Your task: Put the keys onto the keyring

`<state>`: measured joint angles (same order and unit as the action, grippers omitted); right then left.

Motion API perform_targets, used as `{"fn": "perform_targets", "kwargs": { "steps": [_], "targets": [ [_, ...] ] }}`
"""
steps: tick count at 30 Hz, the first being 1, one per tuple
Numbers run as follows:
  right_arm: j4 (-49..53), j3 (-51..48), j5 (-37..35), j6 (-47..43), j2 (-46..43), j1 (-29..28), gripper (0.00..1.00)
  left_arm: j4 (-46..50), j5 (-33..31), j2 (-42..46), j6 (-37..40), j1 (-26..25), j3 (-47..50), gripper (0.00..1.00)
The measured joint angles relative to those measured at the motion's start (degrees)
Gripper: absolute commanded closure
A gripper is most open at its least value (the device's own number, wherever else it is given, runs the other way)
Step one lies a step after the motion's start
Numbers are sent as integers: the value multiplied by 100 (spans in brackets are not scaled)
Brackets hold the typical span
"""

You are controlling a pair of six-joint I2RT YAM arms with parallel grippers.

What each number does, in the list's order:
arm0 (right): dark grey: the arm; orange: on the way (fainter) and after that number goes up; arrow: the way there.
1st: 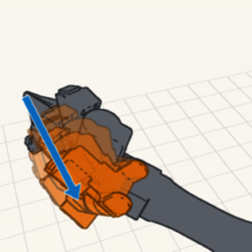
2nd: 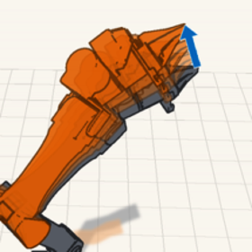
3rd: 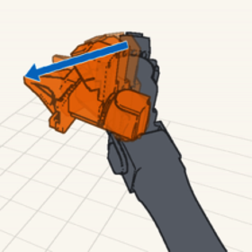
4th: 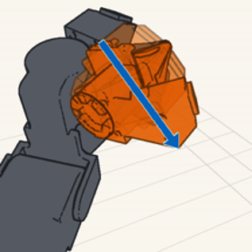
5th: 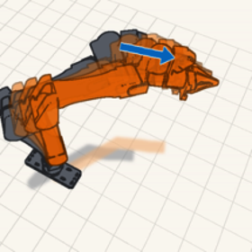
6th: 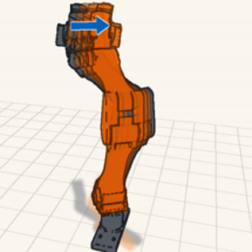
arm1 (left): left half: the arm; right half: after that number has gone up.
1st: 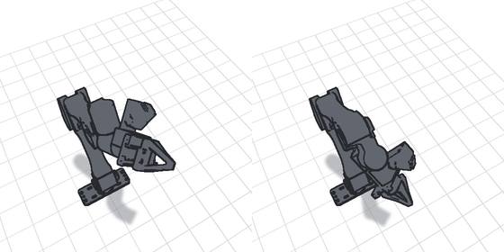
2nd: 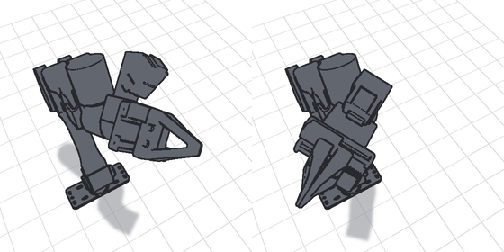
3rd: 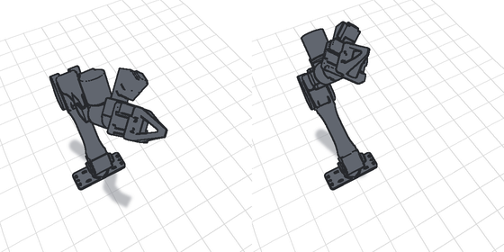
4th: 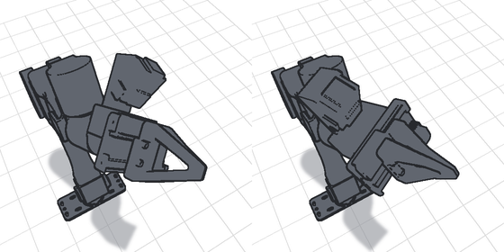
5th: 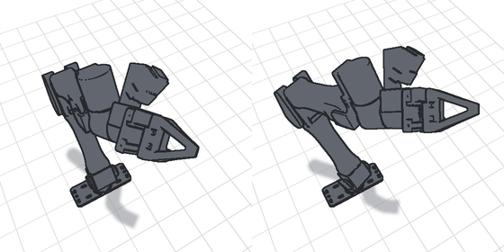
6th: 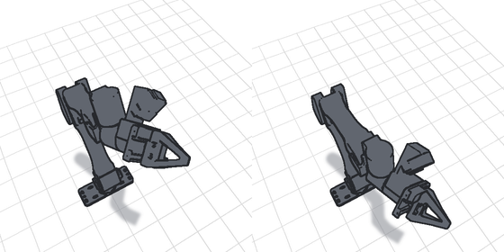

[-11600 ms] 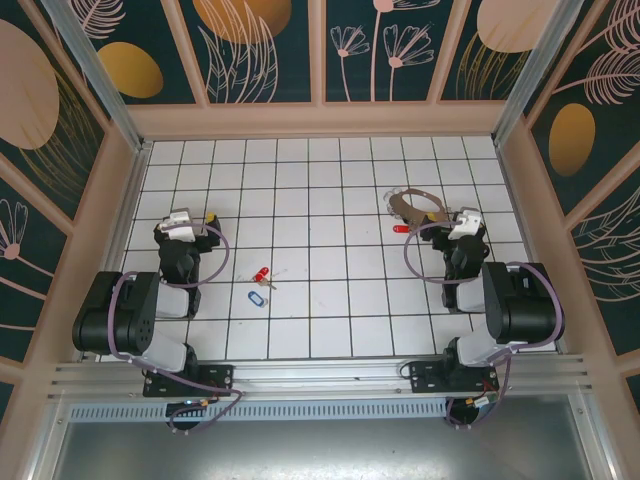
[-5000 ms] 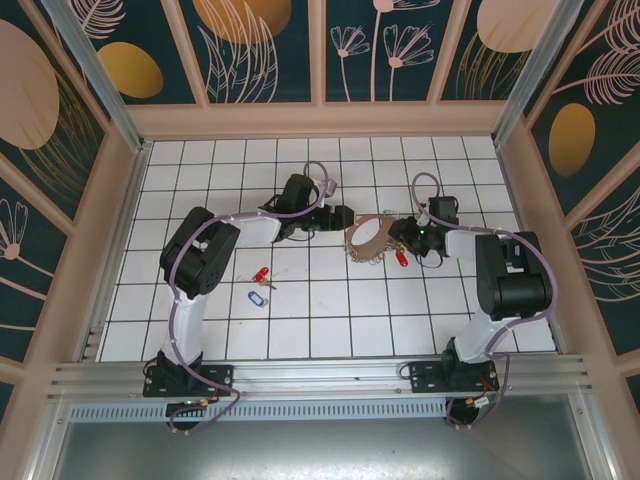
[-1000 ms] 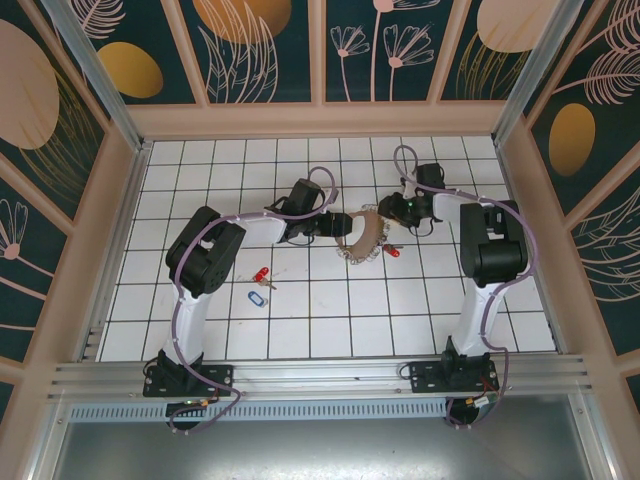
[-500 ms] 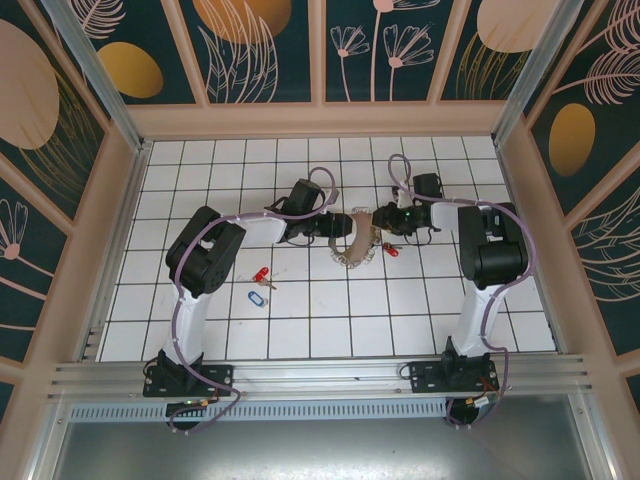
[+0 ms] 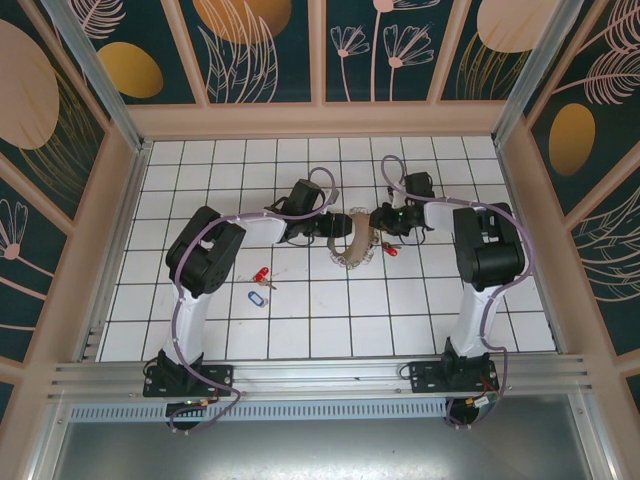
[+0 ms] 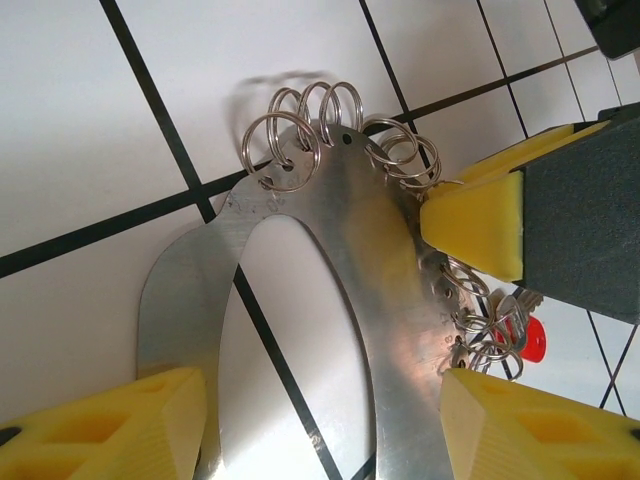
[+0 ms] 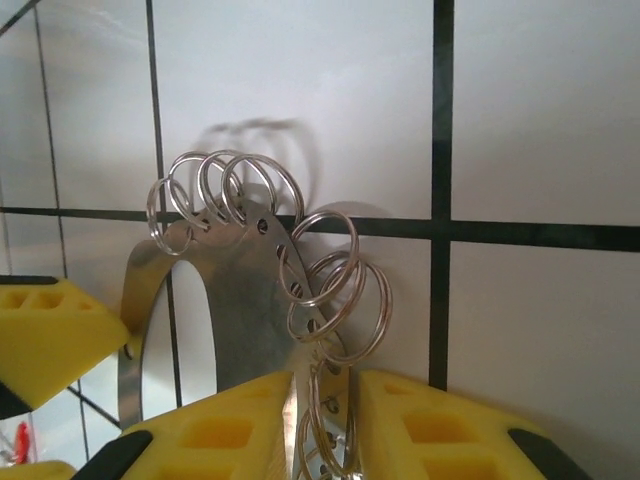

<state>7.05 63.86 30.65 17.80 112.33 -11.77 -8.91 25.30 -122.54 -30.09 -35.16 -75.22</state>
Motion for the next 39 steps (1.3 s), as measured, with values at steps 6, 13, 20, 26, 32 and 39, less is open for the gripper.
{"fn": "perform_targets", "kwargs": {
  "steps": [6,13,20,26,32,39],
  "targets": [
    [269,208,-597,79,0,-227,85,-50,-4,0,0,0,26,37],
    [247,243,-599,179,-2,-254,91,-111,-175,76,2,0,122,35],
    [15,33,-98,365,-87,-87,96,24,-1016,560,11,0,393,25],
    [-304,-367,398,365,-407,48,96,57,-1353,872,-11,170,433,22],
    [-616,-546,726,363,-616,48,96,-136,-546,800,-225,623,490,24],
    [-970,-774,933,470,-616,55,96,-505,472,595,-737,632,522,28]
  ]
}}
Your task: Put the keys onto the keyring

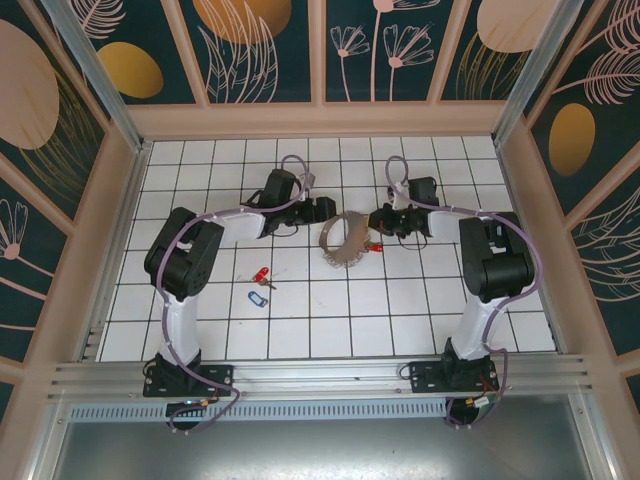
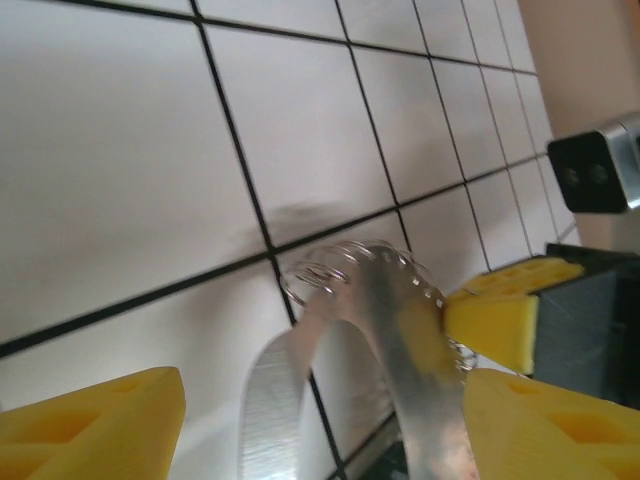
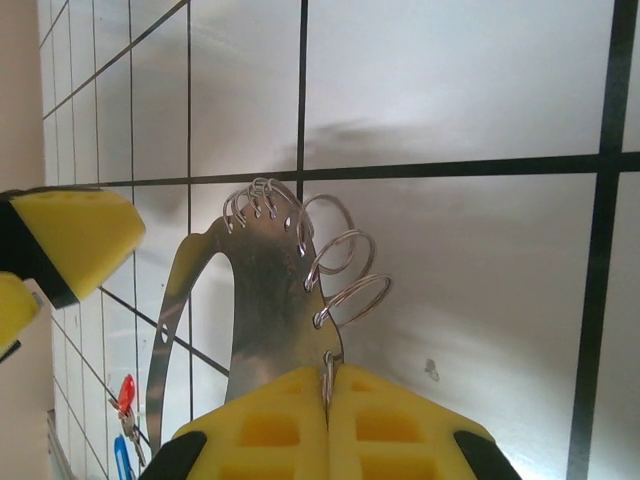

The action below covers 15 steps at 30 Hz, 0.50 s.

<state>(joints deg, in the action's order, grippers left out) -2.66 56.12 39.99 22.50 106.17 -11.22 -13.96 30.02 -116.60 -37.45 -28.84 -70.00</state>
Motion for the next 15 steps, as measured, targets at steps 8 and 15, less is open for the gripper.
{"fn": "perform_targets", "kwargs": {
  "steps": [8,15],
  "targets": [
    [-232,-74,94,70,-13,4,96,184,142,-92,-164,-20,20,28],
    [-319,-87,160,107,-138,15,96,363,72,-131,-219,-20,22,39]
  ]
}}
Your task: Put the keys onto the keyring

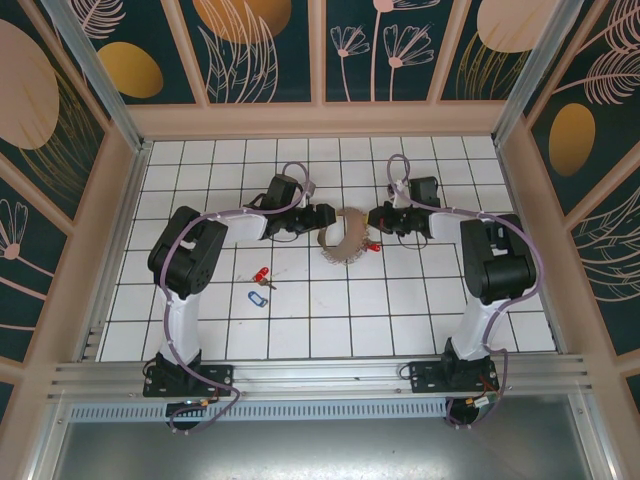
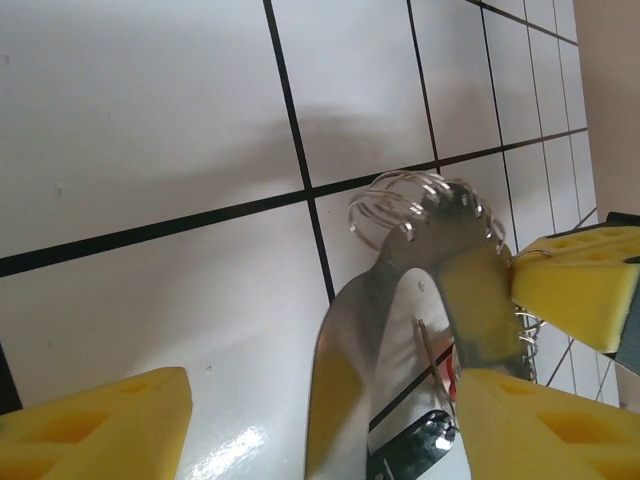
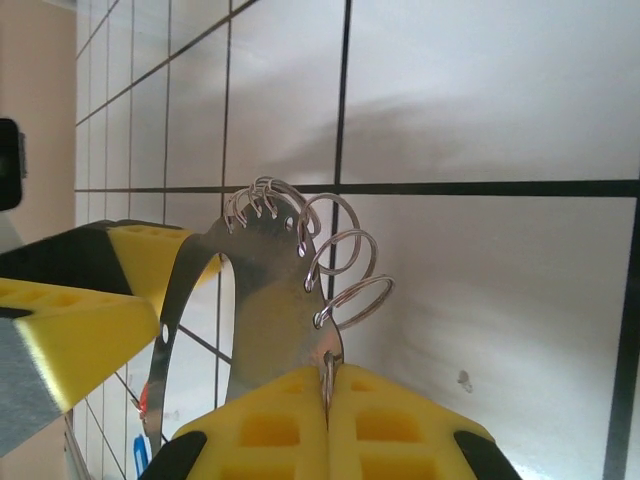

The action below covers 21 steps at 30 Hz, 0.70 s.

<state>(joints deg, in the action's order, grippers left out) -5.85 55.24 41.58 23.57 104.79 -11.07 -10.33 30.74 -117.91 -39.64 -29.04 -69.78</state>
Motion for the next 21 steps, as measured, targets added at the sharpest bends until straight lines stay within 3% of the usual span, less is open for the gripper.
{"fn": "perform_targets", "kwargs": {
  "steps": [9,14,18,21],
  "targets": [
    [-151,-96,37,87,-151,7,96,-105,546,-55,-111,0,2,82],
    [-155,-212,-85,81,-153,17,93,-258,813,-11,-98,2,-4,98],
    [-129,-271,-136,87,-254,22,84,-328,931,334,50,-68,-13,100],
    [-122,-308,-219,127,-734,24,65,-286,868,634,323,-55,-7,100]
  ]
}}
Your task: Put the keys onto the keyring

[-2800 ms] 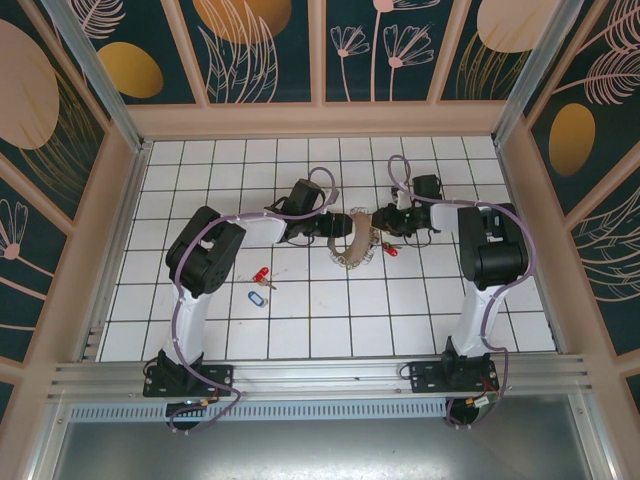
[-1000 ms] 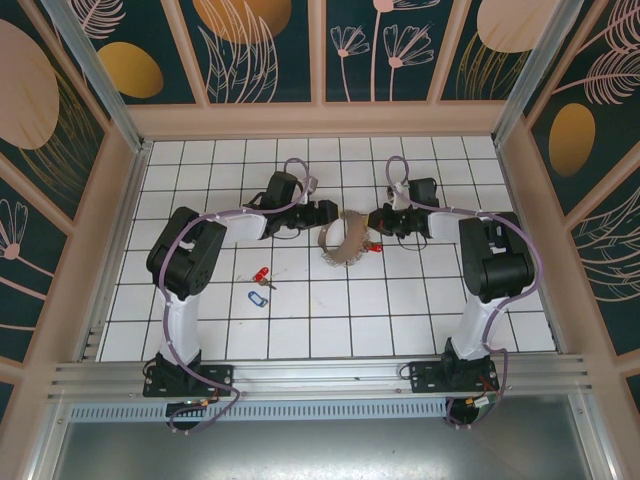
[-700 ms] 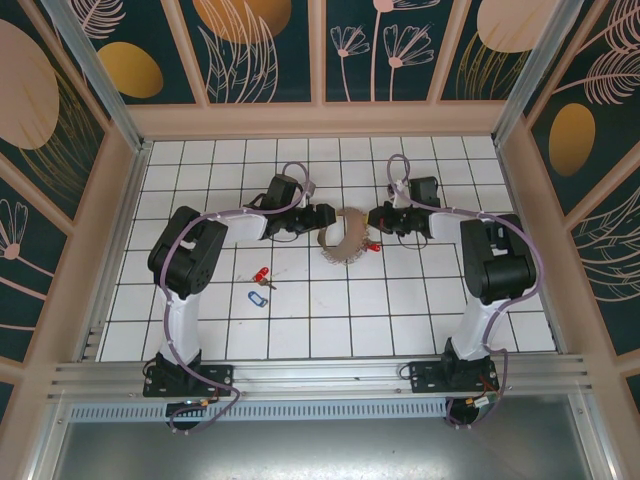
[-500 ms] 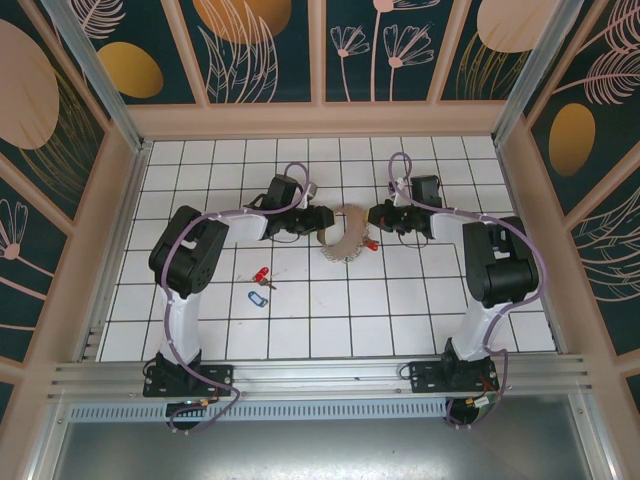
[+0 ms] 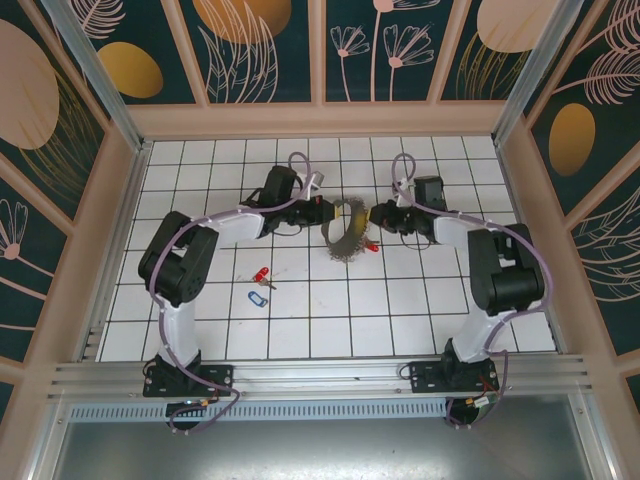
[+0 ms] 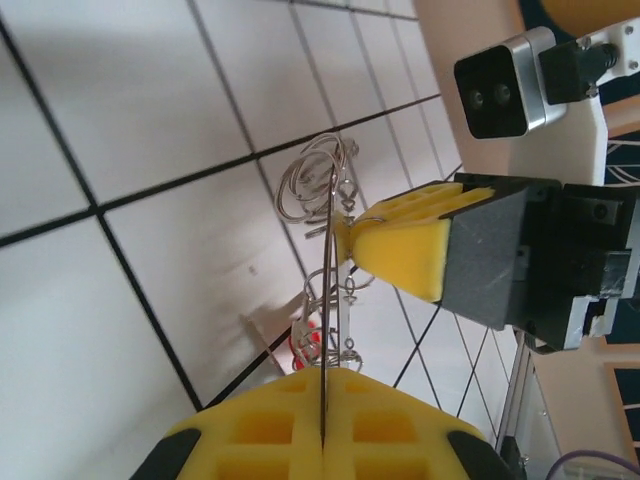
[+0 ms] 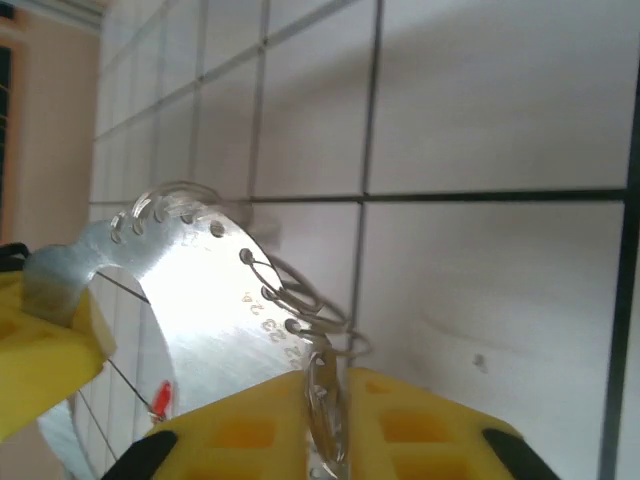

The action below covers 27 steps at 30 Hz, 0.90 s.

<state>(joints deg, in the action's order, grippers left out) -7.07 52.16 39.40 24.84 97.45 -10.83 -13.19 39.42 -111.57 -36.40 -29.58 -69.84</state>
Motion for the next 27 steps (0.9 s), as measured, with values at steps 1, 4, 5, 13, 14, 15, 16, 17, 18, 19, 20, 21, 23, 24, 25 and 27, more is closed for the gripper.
{"fn": "perform_targets", "kwargs": {
  "steps": [1,4,5,13,14,15,16,17,18,19,20,21,23,24,25,27],
  "targets": [
    [0,-31,-39,-20,-236,2,62,46,-63,122,101,4,9,100],
    [44,-59,-328,-50,-1213,20,53,219,-275,719,533,35,94,100],
    [37,-59,-487,-72,-1598,31,52,284,-382,1019,726,35,146,100],
    [-793,-817,-1930,-133,-3759,42,54,278,-1119,3279,3088,85,857,100],
    [-911,-999,-2050,-114,-3827,46,56,282,-1093,3340,3209,114,857,100],
    [-970,-1152,-2076,-87,-3818,63,56,273,-975,3377,3259,170,863,100],
    [-975,-1252,-2072,-92,-3801,68,56,201,-852,3407,3254,225,909,100],
    [-981,-1360,-2035,-120,-3773,68,56,74,-710,3453,3226,297,997,100],
    [-999,-1436,-2000,-173,-3762,55,57,-46,-557,3504,3176,358,1091,100],
    [-1045,-1502,-1982,-229,-3766,9,58,-114,-376,3554,3143,424,1165,100],
    [-1099,-1547,-1963,-273,-3779,-35,59,-131,-278,3578,3123,459,1185,100],
    [-1182,-1598,-1965,-365,-3805,-114,59,-138,-173,3587,3130,485,1180,100],
    [-1526,-1838,-2009,-745,-3978,-448,59,11,68,3591,3217,494,1078,100],
    [-1716,-1985,-2015,-1001,-4096,-651,59,256,177,3589,3316,494,949,100],
    [-1884,-2133,-2006,-1279,-4218,-852,59,498,254,3589,3432,492,798,100],
    [-2175,-2354,-1982,-1773,-4360,-1178,61,881,343,3600,3659,487,520,100]
  ]
}}
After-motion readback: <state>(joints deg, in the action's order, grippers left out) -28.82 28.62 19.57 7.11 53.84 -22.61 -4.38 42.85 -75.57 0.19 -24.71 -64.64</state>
